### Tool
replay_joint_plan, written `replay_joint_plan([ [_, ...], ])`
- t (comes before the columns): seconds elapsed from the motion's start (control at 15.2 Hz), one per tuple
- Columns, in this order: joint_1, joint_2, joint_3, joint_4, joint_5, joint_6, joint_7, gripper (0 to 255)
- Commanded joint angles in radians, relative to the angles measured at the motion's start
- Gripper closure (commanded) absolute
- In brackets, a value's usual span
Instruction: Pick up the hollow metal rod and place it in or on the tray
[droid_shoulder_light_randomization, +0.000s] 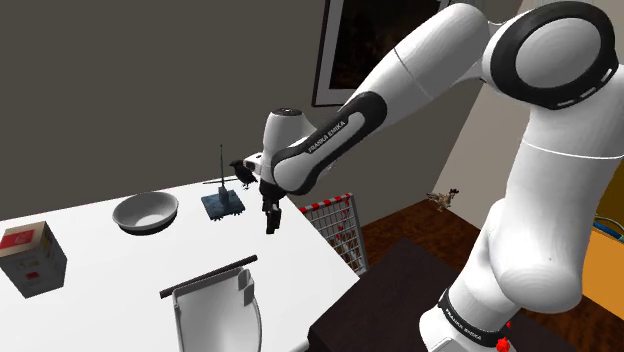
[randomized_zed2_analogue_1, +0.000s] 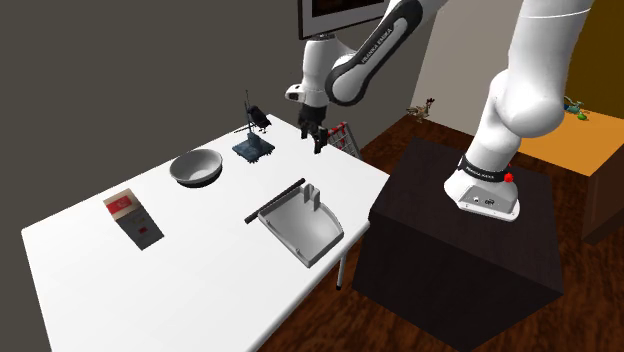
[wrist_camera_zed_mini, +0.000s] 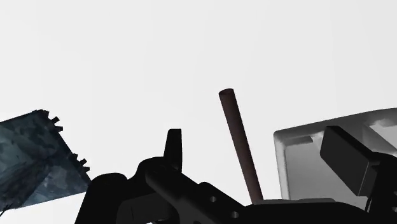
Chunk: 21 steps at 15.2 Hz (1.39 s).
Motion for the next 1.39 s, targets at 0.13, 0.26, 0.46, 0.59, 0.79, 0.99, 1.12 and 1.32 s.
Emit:
replay_joint_plan([
  [0.13,0.027,0.144,0.016,0.071,-0.047,0.076,-0.043,0],
  [0.26,0.044,0.212,0.020,0.109,-0.074,0.108,-0.060,0],
  [0.46,0.073,0.314,0.021,0.170,-0.117,0.149,-0.085,0],
  [0.59,0.087,0.356,0.021,0.198,-0.134,0.165,-0.095,0],
  [0.79,0.092,0.397,0.014,0.214,-0.140,0.189,-0.091,0],
  [0.99,0.097,0.438,0.007,0.233,-0.144,0.212,-0.087,0],
  [1.12,0.100,0.460,0.004,0.243,-0.147,0.223,-0.085,0],
  [1.32,0.100,0.460,0.004,0.243,-0.147,0.223,-0.085,0],
])
